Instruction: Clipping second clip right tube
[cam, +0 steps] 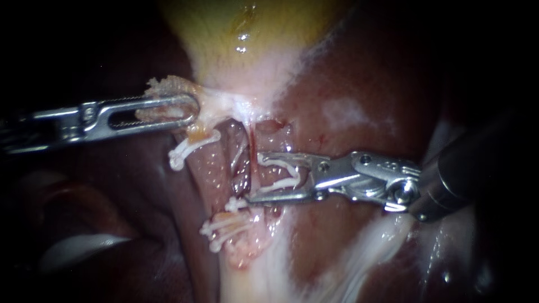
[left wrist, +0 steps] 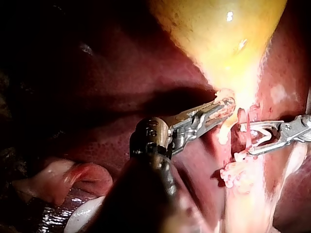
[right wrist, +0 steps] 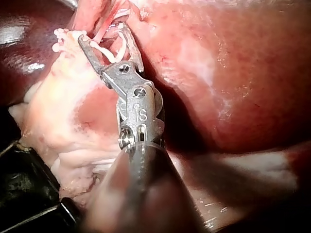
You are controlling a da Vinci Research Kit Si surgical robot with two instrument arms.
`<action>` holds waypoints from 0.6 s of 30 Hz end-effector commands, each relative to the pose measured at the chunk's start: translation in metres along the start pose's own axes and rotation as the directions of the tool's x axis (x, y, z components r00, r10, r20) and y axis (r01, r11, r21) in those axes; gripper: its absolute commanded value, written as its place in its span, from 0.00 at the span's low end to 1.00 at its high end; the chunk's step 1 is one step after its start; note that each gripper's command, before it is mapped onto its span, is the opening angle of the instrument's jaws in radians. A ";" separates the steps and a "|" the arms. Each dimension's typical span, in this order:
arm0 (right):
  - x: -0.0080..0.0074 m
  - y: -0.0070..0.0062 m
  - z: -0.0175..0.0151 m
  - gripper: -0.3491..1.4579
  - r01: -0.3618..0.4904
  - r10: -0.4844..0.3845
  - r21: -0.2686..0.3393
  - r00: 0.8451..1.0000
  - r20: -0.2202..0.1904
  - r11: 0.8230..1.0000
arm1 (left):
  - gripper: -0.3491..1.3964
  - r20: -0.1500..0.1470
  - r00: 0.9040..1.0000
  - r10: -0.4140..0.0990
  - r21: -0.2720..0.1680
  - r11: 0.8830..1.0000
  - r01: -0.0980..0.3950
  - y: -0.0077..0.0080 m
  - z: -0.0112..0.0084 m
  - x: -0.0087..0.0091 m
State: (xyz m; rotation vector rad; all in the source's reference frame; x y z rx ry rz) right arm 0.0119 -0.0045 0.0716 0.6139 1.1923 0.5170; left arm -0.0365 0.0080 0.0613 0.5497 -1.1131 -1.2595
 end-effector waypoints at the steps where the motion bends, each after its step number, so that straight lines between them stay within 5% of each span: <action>1: -0.0001 0.0001 0.0002 0.47 -0.007 0.007 0.005 1.000 0.000 1.000 | 0.18 0.000 1.000 0.000 0.000 1.000 0.000 0.0000 0.0000 0.0000; 6: -0.0004 0.0000 0.0012 0.47 -0.026 0.025 0.034 1.000 0.006 0.999 | 0.18 0.000 1.000 0.000 -0.001 1.000 0.000 0.0000 0.0001 0.0001; 18: -0.0004 -0.0002 0.0022 0.46 -0.079 0.086 0.116 0.995 -0.054 0.990 | 0.18 0.001 1.000 0.000 -0.001 1.000 0.000 0.0000 0.0001 0.0001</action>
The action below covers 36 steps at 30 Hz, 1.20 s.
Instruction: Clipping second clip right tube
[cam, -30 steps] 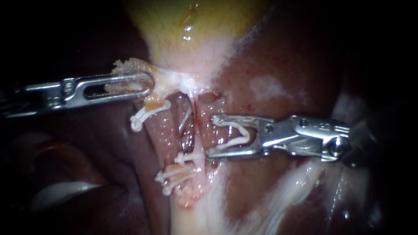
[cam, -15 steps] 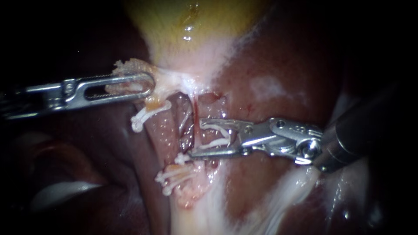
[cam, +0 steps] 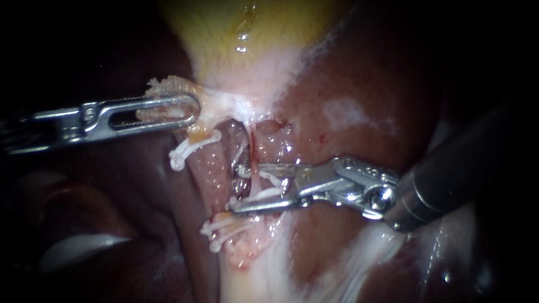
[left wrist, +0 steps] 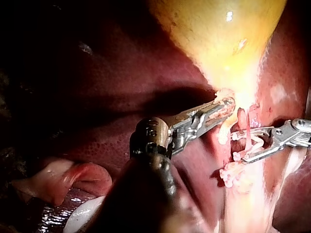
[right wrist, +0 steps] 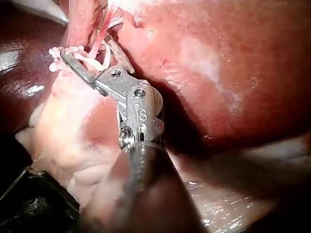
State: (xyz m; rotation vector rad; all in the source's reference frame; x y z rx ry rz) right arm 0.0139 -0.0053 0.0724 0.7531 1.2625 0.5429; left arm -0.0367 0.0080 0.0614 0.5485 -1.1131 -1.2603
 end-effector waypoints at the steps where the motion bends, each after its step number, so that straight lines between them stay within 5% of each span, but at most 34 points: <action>1: 0.0000 0.0000 0.0000 0.46 0.001 -0.001 0.004 1.000 -0.002 1.000 | 0.18 0.000 1.000 0.000 0.000 1.000 0.000 0.0000 0.0000 0.0000; 18: 0.0000 -0.0004 0.0002 0.46 -0.003 0.003 0.036 1.000 -0.004 0.999 | 0.18 0.000 1.000 0.000 0.000 1.000 0.000 0.0000 0.0000 0.0000; 36: 0.0007 -0.0040 0.0017 0.46 0.004 0.002 0.150 0.999 -0.042 0.989 | 0.18 0.000 1.000 0.000 0.000 1.000 0.000 0.0000 0.0000 0.0001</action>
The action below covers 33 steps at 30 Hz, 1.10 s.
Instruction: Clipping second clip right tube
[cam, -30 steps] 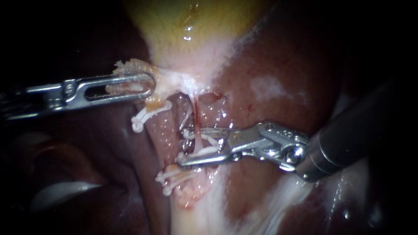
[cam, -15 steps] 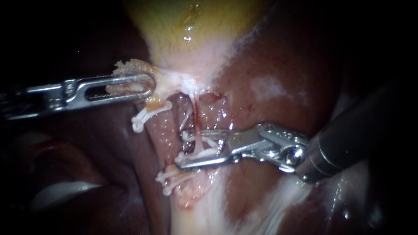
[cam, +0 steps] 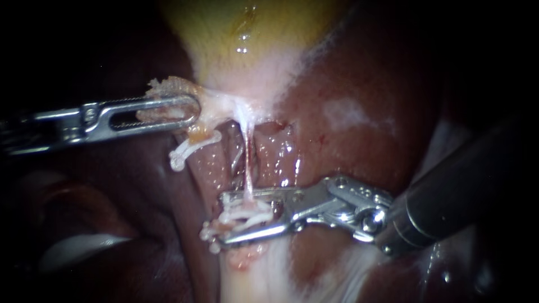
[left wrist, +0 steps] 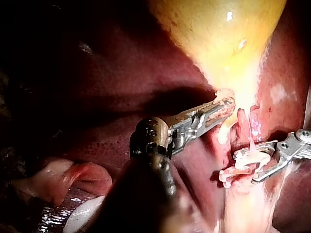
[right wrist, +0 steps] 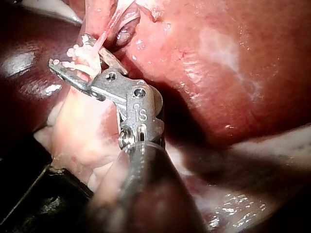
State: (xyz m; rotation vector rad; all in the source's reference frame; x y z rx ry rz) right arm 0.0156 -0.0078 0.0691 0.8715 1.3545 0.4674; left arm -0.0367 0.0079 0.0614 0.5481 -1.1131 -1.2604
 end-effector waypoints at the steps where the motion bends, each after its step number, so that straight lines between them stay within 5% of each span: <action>1: 0.0000 0.0000 0.0000 0.46 0.000 0.000 -0.002 1.000 0.000 1.000 | 0.18 0.000 1.000 0.000 0.000 1.000 0.000 0.0000 0.0000 0.0000; 19: 0.0000 0.0001 -0.0002 0.43 -0.006 0.006 -0.001 1.000 0.000 1.000 | 0.18 0.000 1.000 0.000 0.000 1.000 0.000 0.0000 0.0000 0.0000; 22: 0.0000 0.0002 -0.0005 0.32 -0.071 0.071 -0.002 0.997 -0.001 0.997 | 0.18 0.000 1.000 0.000 0.000 1.000 0.000 0.0000 0.0000 0.0000; 25: -0.0002 0.0002 -0.0013 0.02 -0.118 0.118 0.001 0.993 0.000 0.993 | 0.18 0.000 1.000 0.000 0.000 1.000 0.000 0.0000 -0.0001 0.0000; 33: -0.0002 0.0008 -0.0025 0.00 -0.121 0.122 -0.026 0.991 0.060 0.992 | 0.18 0.000 1.000 0.000 0.000 1.000 0.000 0.0000 0.0000 0.0000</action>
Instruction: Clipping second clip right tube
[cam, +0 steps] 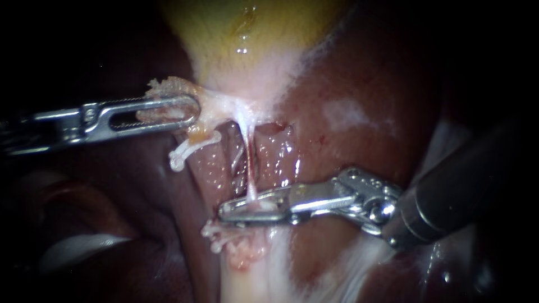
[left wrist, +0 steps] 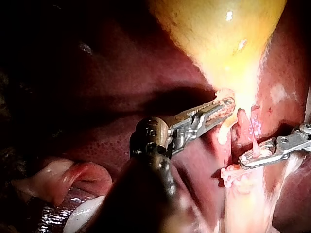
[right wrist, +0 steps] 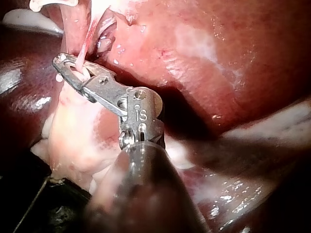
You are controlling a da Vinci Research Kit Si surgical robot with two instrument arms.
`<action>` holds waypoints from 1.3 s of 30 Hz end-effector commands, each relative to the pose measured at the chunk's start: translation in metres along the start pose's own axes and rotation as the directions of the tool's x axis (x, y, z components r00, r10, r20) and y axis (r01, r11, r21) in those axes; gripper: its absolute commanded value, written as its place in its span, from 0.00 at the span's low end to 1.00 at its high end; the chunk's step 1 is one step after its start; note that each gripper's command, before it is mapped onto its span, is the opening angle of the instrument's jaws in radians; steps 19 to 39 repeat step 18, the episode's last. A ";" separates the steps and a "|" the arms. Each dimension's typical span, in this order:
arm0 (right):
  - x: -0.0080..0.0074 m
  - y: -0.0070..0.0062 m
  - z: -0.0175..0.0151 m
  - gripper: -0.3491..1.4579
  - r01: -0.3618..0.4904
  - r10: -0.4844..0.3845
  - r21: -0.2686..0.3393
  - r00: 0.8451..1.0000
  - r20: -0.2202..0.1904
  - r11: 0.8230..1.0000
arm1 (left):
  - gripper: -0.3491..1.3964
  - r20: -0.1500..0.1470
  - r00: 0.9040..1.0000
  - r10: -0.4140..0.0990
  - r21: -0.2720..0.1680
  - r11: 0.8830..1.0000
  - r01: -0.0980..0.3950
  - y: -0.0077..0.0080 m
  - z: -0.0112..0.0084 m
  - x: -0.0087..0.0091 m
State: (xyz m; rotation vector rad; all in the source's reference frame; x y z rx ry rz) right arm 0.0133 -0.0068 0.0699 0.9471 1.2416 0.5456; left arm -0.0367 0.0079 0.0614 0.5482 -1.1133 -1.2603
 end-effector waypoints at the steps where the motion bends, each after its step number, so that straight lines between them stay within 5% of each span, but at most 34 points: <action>1: 0.0000 0.0000 0.0000 0.00 0.001 -0.001 0.000 1.000 0.000 1.000 | 0.18 0.000 1.000 0.000 0.000 1.000 0.000 0.0000 0.0000 0.0000; 39: 0.0000 -0.0001 0.0001 0.00 0.002 -0.002 0.001 1.000 0.000 1.000 | 0.18 0.000 1.000 0.000 -0.001 1.000 0.000 0.0000 0.0000 0.0000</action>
